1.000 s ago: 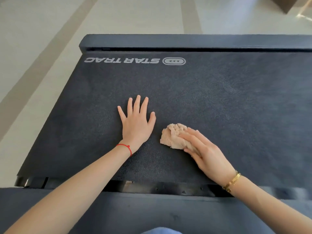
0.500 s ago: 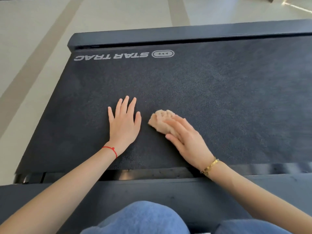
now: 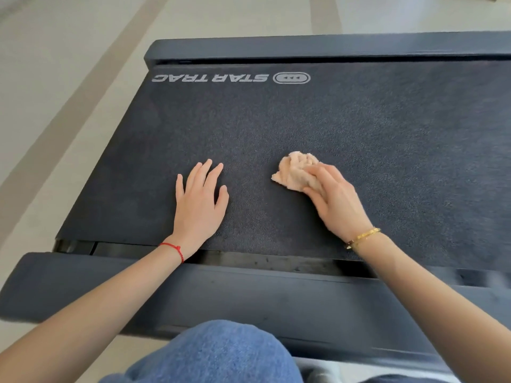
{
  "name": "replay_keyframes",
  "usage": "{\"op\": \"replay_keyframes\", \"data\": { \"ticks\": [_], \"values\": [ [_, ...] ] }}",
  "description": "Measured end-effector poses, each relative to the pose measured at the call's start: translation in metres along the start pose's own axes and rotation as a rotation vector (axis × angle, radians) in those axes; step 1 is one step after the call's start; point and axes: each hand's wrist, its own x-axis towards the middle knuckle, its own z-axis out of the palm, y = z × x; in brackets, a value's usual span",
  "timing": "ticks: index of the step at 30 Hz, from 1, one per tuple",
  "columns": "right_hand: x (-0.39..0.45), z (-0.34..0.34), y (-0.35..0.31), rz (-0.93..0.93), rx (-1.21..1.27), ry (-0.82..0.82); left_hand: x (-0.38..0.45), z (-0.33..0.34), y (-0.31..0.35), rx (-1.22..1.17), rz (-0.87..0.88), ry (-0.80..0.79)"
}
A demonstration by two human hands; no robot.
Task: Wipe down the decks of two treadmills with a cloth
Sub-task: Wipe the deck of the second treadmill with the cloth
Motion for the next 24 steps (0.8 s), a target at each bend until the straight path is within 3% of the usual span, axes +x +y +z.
{"op": "replay_keyframes", "data": {
  "ticks": [6, 12, 15, 21, 24],
  "values": [
    [-0.022, 0.017, -0.018, -0.244, 0.088, -0.199, -0.001, 0.001, 0.002, 0.009, -0.001, 0.021],
    [0.017, -0.002, 0.011, -0.02, -0.004, -0.026, 0.0, 0.002, 0.004, 0.005, -0.01, 0.019],
    [0.009, 0.002, 0.0, -0.035, 0.032, -0.022, 0.0, 0.003, 0.004, 0.009, -0.013, 0.025],
    [-0.052, 0.016, -0.032, -0.324, 0.192, -0.293, 0.0, 0.005, 0.004, 0.001, -0.004, 0.037],
    [-0.044, 0.008, -0.021, -0.342, 0.128, -0.358, 0.001, 0.006, 0.002, 0.003, 0.001, 0.04]
  ]
}}
